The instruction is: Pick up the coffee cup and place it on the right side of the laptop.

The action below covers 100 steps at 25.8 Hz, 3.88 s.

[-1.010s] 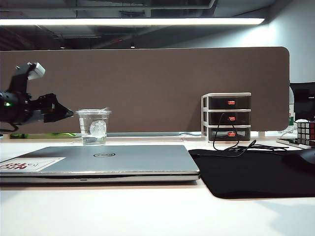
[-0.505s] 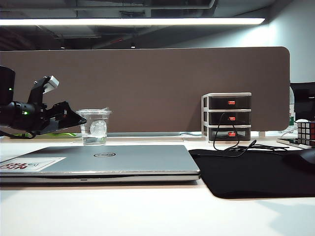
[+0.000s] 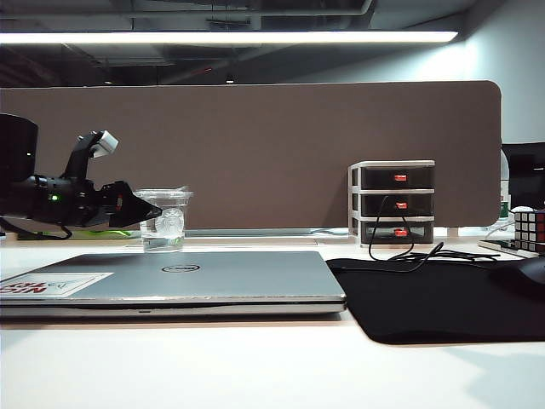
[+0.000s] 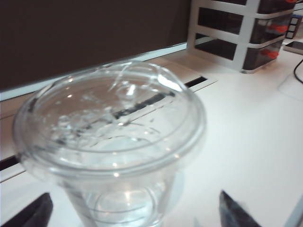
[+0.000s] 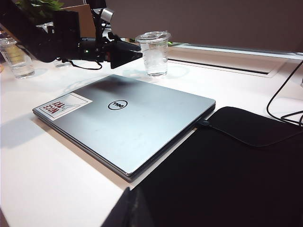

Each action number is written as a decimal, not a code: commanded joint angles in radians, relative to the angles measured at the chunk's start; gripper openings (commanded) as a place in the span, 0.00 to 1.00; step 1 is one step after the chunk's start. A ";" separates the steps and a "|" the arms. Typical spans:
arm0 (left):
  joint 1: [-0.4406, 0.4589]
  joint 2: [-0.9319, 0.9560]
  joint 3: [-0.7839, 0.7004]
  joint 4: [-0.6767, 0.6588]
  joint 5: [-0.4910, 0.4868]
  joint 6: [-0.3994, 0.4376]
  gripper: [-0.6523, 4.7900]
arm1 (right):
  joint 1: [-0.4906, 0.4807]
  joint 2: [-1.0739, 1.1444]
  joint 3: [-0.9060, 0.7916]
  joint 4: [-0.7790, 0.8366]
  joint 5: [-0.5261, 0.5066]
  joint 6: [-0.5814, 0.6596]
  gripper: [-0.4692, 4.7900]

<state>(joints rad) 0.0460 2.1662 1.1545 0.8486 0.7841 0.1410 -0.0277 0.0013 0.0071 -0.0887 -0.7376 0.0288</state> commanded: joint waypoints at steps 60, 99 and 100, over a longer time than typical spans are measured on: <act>-0.184 0.219 0.353 0.120 0.097 -0.090 0.72 | 0.000 -0.002 -0.006 0.010 0.002 -0.011 0.09; -0.765 0.220 0.364 -0.074 0.092 0.009 0.72 | 0.000 -0.002 -0.006 0.011 -0.001 -0.011 0.09; -0.765 0.220 0.364 -0.081 0.092 0.013 0.72 | 0.000 -0.002 -0.006 0.011 -0.001 -0.011 0.09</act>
<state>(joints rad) -0.7197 2.3947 1.5166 0.7643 0.8715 0.1425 -0.0280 0.0013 0.0071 -0.0883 -0.7364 0.0189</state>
